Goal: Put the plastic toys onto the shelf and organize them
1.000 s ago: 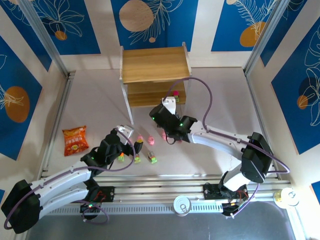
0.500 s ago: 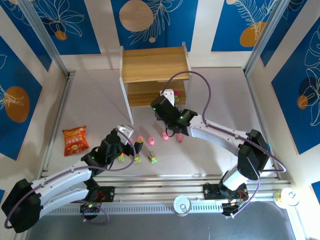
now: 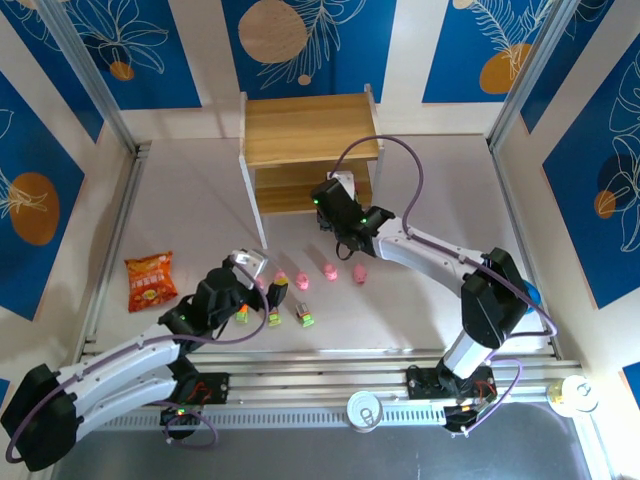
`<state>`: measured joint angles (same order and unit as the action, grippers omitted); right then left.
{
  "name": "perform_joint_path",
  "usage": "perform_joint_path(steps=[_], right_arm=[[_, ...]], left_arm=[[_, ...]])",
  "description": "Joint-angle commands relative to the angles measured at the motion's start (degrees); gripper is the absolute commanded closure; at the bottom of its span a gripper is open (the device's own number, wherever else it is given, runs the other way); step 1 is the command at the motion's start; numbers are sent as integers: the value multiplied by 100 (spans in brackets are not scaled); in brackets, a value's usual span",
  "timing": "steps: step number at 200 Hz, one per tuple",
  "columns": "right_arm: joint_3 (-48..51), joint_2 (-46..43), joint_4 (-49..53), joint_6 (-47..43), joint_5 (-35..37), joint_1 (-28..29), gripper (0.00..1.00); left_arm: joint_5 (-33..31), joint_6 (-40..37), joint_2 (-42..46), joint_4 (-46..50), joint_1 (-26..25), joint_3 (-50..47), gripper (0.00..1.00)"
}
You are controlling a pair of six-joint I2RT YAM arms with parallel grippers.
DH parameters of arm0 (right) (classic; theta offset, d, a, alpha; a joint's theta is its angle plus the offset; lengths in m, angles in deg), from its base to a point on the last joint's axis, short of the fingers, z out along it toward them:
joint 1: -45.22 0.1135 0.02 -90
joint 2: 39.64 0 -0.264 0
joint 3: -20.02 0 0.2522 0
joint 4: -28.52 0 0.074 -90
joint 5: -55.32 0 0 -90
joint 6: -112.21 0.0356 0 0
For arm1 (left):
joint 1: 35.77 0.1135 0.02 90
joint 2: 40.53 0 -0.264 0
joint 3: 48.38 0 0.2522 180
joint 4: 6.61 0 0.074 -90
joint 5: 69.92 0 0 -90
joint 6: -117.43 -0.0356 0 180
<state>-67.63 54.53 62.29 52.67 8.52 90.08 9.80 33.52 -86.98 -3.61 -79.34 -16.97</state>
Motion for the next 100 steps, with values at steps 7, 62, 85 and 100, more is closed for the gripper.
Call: perform_joint_path(steps=[7,62,85,100], right_arm=[[-336,148,-215,-109,-127,-8,70],[-549,414,-226,-178,-93,-115,70],[-557,500,-252,-206,-77,-204,71],[-549,548,-283,-254,-55,-240,70]], left_arm=[[292,17,192,-277,5,-77,0],[352,15,12,-278,6,-7,0],[302,13,23,-260,4,-7,0],[264,14,14,-242,3,-6,1]])
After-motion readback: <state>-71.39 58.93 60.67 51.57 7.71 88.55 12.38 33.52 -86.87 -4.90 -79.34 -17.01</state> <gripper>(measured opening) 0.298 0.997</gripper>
